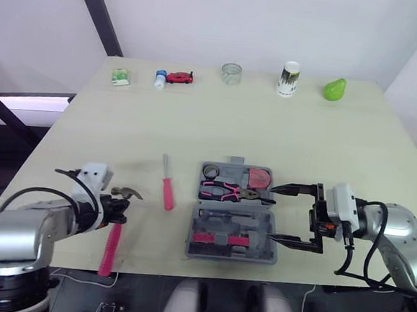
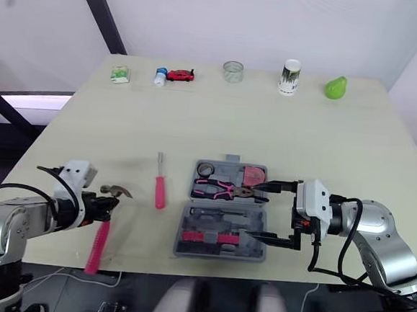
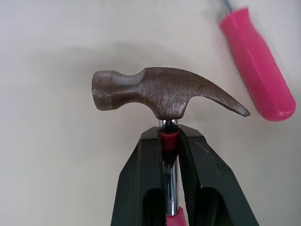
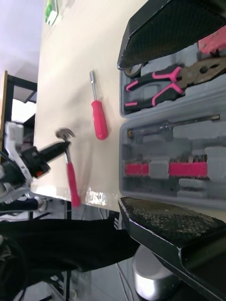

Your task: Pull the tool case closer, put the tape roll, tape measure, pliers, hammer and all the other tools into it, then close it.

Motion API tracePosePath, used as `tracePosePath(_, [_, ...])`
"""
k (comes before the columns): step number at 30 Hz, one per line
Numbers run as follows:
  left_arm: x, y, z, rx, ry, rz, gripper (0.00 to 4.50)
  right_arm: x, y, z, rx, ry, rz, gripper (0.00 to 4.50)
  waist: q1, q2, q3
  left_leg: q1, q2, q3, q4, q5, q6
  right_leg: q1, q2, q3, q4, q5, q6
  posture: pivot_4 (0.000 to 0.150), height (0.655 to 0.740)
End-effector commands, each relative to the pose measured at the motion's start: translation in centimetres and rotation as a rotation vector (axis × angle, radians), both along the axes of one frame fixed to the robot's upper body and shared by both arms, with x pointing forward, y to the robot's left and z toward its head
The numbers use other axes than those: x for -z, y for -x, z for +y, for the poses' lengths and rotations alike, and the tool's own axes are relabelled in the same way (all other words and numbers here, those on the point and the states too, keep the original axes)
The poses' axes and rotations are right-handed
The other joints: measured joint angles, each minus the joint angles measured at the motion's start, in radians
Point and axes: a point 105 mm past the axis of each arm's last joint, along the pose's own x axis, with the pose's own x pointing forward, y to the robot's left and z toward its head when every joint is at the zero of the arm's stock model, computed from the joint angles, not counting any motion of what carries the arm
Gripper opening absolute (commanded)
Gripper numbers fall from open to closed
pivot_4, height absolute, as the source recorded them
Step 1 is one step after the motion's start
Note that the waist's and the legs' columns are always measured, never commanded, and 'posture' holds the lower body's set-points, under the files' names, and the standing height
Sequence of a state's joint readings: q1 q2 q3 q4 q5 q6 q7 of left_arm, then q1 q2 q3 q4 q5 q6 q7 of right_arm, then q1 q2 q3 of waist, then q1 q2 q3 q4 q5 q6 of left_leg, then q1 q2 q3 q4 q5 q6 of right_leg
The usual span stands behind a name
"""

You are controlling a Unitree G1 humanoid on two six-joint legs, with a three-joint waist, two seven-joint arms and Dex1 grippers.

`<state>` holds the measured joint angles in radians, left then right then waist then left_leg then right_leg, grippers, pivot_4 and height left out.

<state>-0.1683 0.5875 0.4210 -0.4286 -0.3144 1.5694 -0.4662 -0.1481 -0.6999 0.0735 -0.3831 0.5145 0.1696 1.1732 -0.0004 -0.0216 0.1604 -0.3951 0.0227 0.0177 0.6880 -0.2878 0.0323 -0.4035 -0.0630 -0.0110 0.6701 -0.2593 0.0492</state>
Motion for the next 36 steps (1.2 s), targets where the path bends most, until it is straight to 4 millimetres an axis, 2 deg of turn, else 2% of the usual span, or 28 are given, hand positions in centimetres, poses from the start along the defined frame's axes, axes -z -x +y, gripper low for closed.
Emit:
tracePosePath(1, [-1.4,-1.4,-0.1,-0.058,-0.043,-0.055,0.04,-1.1,0.0,0.2,-0.019,-0.017,-0.05,4.5,0.004,0.0,0.0,0.0,0.0,0.0,0.0,0.0,0.0,0.0,0.0,0.0,0.0,0.0,0.0,0.15,0.74])
tracePosePath(8, [-0.4,-3.9,-1.0,-0.068,-0.08,-0.069,0.04,-1.0,0.0,0.4,-0.016,-0.022,-0.051,4.5,0.008,0.0,0.0,0.0,0.0,0.0,0.0,0.002,-0.004,0.0,-0.001,0.001,0.001,0.0,0.0,0.15,0.74])
tracePosePath(17, [1.5,-5.0,-1.2,-0.003,-0.143,-0.089,0.04,-1.1,-0.1,0.3,-0.009,-0.02,-0.054,4.5,0.014,0.0,0.0,0.0,0.0,0.0,0.0,0.002,-0.004,0.0,-0.002,0.0,0.0,0.0,0.0,0.15,0.74])
tracePosePath(18, [1.2,-5.5,-1.2,0.001,-0.148,-0.14,1.02,-1.1,-0.1,0.3,-0.009,-0.022,-0.054,4.5,0.015,0.0,0.0,0.0,0.0,0.0,0.0,0.002,-0.004,0.0,-0.003,0.0,0.001,0.0,0.0,0.15,0.74])
tracePosePath(20, [0.7,-6.0,-1.6,0.043,-0.17,-0.222,1.96,-1.1,-0.1,0.4,-0.007,-0.023,-0.058,4.5,0.015,0.0,0.0,0.0,-0.001,0.0,0.0,0.002,-0.004,0.0,-0.003,0.0,0.001,0.0,0.0,0.15,0.74])
tracePosePath(21, [0.6,-5.9,-1.8,0.049,-0.158,-0.252,1.96,-1.1,0.0,0.4,-0.005,-0.024,-0.06,4.5,0.014,0.0,0.0,0.0,-0.001,0.0,0.0,0.002,-0.004,0.0,-0.003,0.0,0.001,0.0,0.0,0.15,0.74])
tracePosePath(23, [0.9,-5.4,-1.5,0.045,-0.162,-0.27,2.91,-1.0,0.0,0.4,-0.006,-0.024,-0.061,4.5,0.011,0.0,0.0,0.0,-0.001,0.001,0.0,0.002,-0.004,0.0,-0.006,0.001,0.0,0.0,0.0,0.15,0.74])
tracePosePath(26, [1.5,-4.6,-1.3,0.055,-0.178,-0.286,3.92,-1.1,0.0,0.5,-0.005,-0.025,-0.063,4.5,0.012,0.0,0.0,0.0,-0.001,0.001,-0.001,0.002,-0.004,0.0,-0.007,0.001,0.0,0.0,0.0,0.15,0.74])
tracePosePath(30, [1.9,-3.3,-1.8,0.062,-0.159,-0.302,3.92,-1.1,0.0,0.4,-0.003,-0.023,-0.064,4.5,0.013,0.0,0.0,0.0,0.0,0.0,-0.001,0.0,-0.001,0.0,-0.008,0.001,-0.001,0.0,0.0,0.15,0.74])
tracePosePath(36, [1.5,-3.2,-2.7,0.019,-0.119,-0.508,3.92,-1.0,0.1,0.5,-0.001,-0.024,-0.06,4.5,0.015,0.0,0.0,0.0,-0.001,0.0,-0.001,0.0,0.0,0.0,-0.01,0.002,-0.002,0.0,0.0,0.15,0.74])
